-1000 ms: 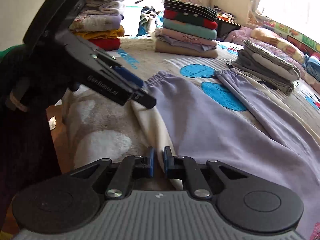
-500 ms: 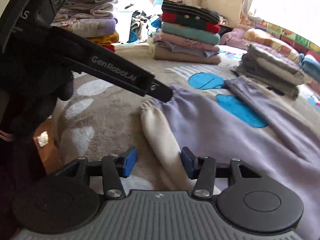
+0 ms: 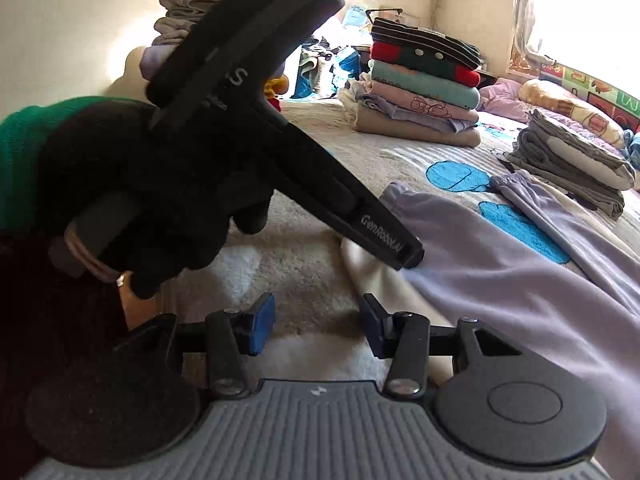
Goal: Fold clothes
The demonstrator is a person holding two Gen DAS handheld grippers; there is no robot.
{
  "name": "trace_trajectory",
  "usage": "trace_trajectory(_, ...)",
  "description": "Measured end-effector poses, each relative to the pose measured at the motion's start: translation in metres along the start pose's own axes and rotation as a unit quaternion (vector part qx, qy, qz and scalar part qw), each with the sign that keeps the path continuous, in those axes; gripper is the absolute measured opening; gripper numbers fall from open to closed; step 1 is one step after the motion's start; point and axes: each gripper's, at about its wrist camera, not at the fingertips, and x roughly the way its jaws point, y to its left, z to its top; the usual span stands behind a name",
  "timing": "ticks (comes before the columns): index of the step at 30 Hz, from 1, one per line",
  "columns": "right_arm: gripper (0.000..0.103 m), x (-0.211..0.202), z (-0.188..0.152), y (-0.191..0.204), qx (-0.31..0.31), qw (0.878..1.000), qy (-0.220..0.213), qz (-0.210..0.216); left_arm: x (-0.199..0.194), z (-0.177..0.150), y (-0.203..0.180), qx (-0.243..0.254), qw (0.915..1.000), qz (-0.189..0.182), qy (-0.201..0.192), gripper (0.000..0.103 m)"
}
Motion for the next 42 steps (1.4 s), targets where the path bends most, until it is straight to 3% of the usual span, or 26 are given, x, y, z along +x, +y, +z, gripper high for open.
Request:
trace_trajectory(4, 0.045, -0.049, -0.013, -0.028, 0.018, 0.997, -0.035, -0.061, -0.013, 0.0, -0.002, 0.0, 0.999, 0.008, -0.043, 0.027)
trace_trajectory(7, 0.046, -0.072, -0.032, -0.073, 0.075, 0.984, -0.06, -0.151, -0.018, 0.006, -0.012, -0.004, 0.9967, 0.003, -0.081, 0.027)
trace_trajectory(9, 0.048, -0.074, -0.052, -0.099, 0.123, 0.974, -0.057, -0.184, -0.013, 0.011, -0.027, 0.003, 0.9964, -0.01, -0.084, 0.027)
trace_trajectory(12, 0.049, -0.065, -0.076, -0.11, 0.146, 0.975, -0.03, -0.167, -0.007, 0.014, -0.057, 0.04, 0.9953, -0.029, -0.083, 0.027)
trace_trajectory(15, 0.049, -0.071, -0.068, -0.096, 0.115, 0.977, -0.021, -0.176, -0.001, 0.016, -0.091, 0.083, 0.9918, -0.053, -0.083, 0.027)
trace_trajectory(18, 0.062, -0.078, -0.066, -0.085, 0.084, 0.981, -0.024, -0.173, 0.002, 0.017, -0.122, 0.111, 0.9857, -0.091, -0.088, 0.027)
trace_trajectory(19, 0.064, -0.08, -0.069, -0.083, 0.08, 0.981, -0.017, -0.173, 0.006, 0.015, -0.131, 0.123, 0.9842, -0.099, -0.08, 0.027)
trace_trajectory(21, 0.065, -0.084, -0.076, -0.083, 0.082, 0.983, 0.002, -0.163, 0.03, 0.008, -0.147, 0.172, 0.9812, -0.086, -0.004, 0.028)
trace_trajectory(22, 0.065, -0.086, -0.079, -0.084, 0.087, 0.984, 0.008, -0.154, 0.034, 0.005, -0.148, 0.179, 0.9802, -0.085, -0.007, 0.029)
trace_trajectory(24, 0.065, -0.093, -0.085, -0.087, 0.099, 0.985, 0.018, -0.137, 0.03, 0.014, -0.139, 0.15, 0.9837, -0.1, -0.002, 0.029)
trace_trajectory(25, 0.064, -0.102, -0.086, -0.09, 0.114, 0.984, 0.012, -0.134, 0.024, 0.017, -0.135, 0.138, 0.9843, -0.109, -0.018, 0.029)
trace_trajectory(28, 0.065, -0.133, -0.089, -0.11, 0.159, 0.972, -0.041, -0.165, 0.02, 0.021, -0.137, 0.117, 0.9849, -0.121, -0.042, 0.03)
trace_trajectory(31, 0.067, -0.15, -0.097, -0.144, 0.197, 0.954, -0.075, -0.215, 0.027, 0.021, -0.153, 0.132, 0.9844, -0.11, -0.041, 0.03)
trace_trajectory(34, 0.069, -0.153, -0.116, -0.182, 0.237, 0.937, -0.064, -0.247, 0.038, 0.021, -0.163, 0.142, 0.9853, -0.093, -0.018, 0.032)
trace_trajectory(36, 0.07, -0.145, -0.135, -0.208, 0.275, 0.931, 0.002, -0.239, 0.041, 0.023, -0.162, 0.134, 0.9866, -0.092, -0.02, 0.033)
trace_trajectory(37, 0.068, -0.149, -0.138, -0.212, 0.28, 0.933, 0.002, -0.226, 0.039, 0.026, -0.16, 0.126, 0.9872, -0.094, -0.025, 0.033)
trace_trajectory(40, 0.069, -0.162, -0.129, -0.206, 0.259, 0.937, 0.006, -0.237, 0.034, 0.034, -0.158, 0.109, 0.9872, -0.102, -0.057, 0.033)
trace_trajectory(42, 0.069, -0.17, -0.129, -0.201, 0.248, 0.939, -0.03, -0.237, 0.034, 0.037, -0.161, 0.104, 0.9863, -0.103, -0.075, 0.033)
